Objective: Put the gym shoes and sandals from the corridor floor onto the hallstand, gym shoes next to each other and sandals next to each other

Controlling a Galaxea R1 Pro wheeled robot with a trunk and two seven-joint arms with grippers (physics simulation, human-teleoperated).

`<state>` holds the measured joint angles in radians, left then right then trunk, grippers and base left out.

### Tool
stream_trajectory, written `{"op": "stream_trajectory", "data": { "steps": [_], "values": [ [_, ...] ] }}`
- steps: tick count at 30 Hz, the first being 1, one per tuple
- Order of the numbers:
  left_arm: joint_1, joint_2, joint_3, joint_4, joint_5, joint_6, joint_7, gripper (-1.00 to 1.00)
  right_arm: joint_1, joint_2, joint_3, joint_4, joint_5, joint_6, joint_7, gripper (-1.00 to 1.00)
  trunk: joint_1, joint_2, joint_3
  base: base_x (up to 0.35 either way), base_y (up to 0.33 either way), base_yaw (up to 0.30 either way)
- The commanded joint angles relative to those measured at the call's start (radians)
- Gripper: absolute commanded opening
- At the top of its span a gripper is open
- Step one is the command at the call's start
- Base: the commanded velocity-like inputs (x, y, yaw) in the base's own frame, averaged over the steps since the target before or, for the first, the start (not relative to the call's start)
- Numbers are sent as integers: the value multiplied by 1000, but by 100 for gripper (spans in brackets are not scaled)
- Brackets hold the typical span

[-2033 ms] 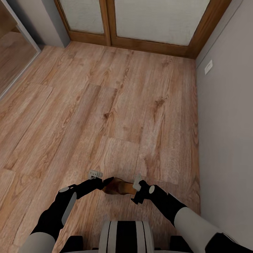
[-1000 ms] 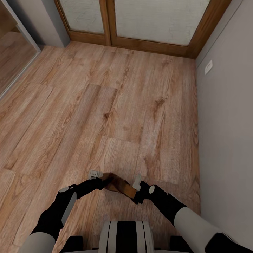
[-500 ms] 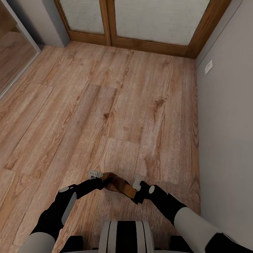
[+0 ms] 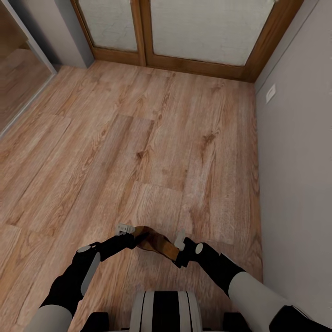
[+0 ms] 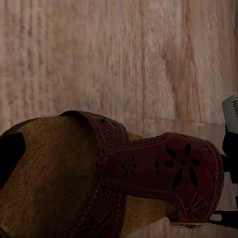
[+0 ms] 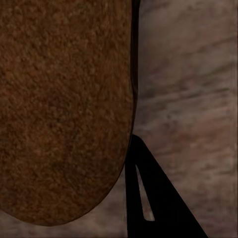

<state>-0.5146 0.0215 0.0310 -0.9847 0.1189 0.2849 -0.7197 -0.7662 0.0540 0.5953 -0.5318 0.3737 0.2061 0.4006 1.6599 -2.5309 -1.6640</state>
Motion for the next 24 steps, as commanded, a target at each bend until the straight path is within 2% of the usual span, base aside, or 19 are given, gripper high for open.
{"op": "stream_trajectory", "data": {
  "steps": [1, 3, 7, 12, 16, 21, 23, 24],
  "values": [
    [0, 1, 1, 0, 8, 10, -3, 100, 0, 0, 0, -2, 8, 5, 4, -100, -1, 0, 3, 0, 0, 0],
    [0, 7, 1, 0, 8, 10, -3, 100, 0, 0, 0, -2, 8, 5, 4, -100, -1, 1, 11, 0, 0, 0],
    [0, 35, 1, 0, 12, 10, -5, 100, 0, 0, 1, -2, 8, 5, 5, -100, -3, 1, 27, 0, 0, 0],
    [0, 45, 1, 0, 13, 10, -5, 100, 0, 1, 1, -3, 8, 6, 6, -100, -5, 3, 46, 0, 0, 0],
    [0, 49, 1, 0, 13, 10, -6, 100, 0, 1, 0, -5, 6, 34, 6, -100, -7, 4, 61, 0, 0, 0],
    [0, 81, 11, 0, 16, 10, -7, 100, 0, 1, -5, -8, 4, 71, 4, -100, -10, 5, 81, 0, 0, 0],
    [0, 95, 48, 0, 18, 10, -10, 100, 0, 0, -9, -9, 1, 76, 3, -100, -10, 5, 89, 0, 0, 0],
    [0, 102, 112, 0, 18, 10, -12, 100, 1, -1, -17, -11, -2, 78, 2, -100, -11, 5, 92, 0, 0, 0]
  ]
}}
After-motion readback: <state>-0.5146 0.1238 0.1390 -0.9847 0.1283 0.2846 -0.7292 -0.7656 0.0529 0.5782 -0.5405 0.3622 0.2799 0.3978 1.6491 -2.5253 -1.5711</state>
